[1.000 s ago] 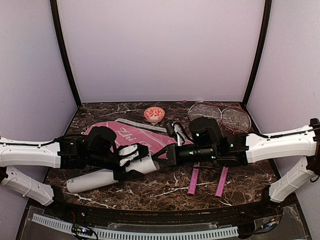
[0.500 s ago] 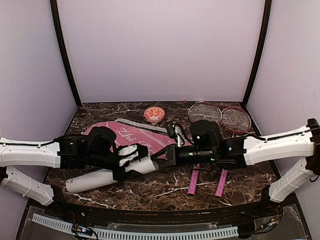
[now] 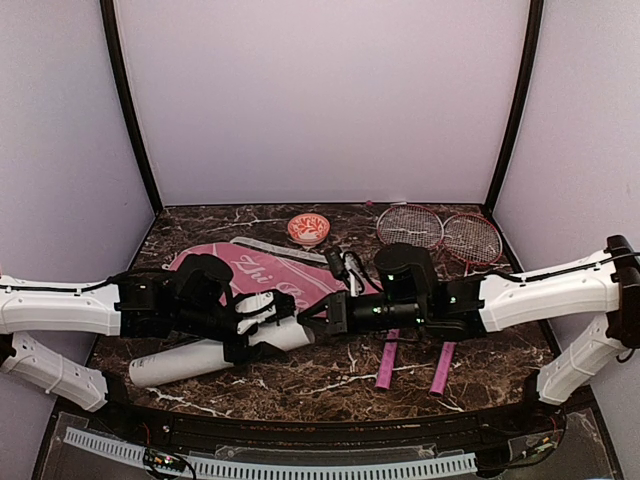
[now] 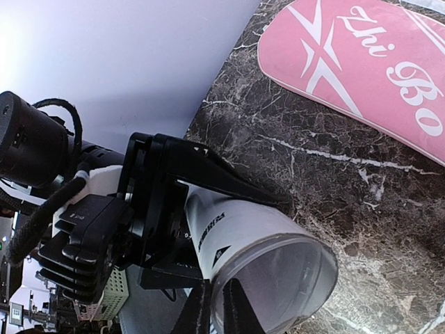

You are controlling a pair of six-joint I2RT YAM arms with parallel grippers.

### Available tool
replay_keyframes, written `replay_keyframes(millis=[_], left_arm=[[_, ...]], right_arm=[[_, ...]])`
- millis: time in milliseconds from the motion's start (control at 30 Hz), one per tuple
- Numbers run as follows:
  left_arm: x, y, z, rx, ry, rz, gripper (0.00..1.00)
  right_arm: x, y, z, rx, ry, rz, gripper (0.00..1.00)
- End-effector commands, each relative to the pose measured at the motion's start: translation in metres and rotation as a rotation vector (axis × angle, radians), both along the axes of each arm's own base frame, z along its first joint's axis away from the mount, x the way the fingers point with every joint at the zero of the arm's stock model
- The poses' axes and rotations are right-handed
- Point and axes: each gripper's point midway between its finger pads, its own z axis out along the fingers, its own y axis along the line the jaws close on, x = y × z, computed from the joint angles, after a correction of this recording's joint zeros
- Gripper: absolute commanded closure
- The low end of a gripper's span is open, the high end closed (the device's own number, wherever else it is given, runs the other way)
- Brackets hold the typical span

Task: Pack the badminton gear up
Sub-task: Press the tube cap onto the shuttle tube.

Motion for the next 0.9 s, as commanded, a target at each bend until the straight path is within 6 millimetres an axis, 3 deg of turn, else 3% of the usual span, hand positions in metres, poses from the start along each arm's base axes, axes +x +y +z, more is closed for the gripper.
replay_keyframes(millis=[0, 500, 567, 633, 867], left_arm=[[-0.002, -0.021, 0.042, -0.158, -0.059, -0.055, 0.36], [-0.002, -0.022, 0.043, -0.161, -0.057, -0.056, 0.36], [-0.002, -0.022, 0.043, -0.163, -0.056, -0.056, 0.36], [-0.003, -0.023, 0.043, -0.166, -0.053, -0.056, 0.36], [-0.003, -0.024, 0.043, -0.174, -0.044, -0.055, 0.36]], right_arm=[[-0.009, 0.013, 0.009, 0.050, -0.014, 0.059, 0.90], [-0.021, 0.036, 0.005, 0.035, -0.013, 0.106, 0.89], [-0.024, 0.040, 0.011, 0.055, -0.022, 0.115, 0.89], [-0.026, 0.047, 0.002, 0.047, 0.002, 0.118, 0.89], [-0.031, 0.060, 0.002, 0.070, 0.018, 0.122, 0.89]])
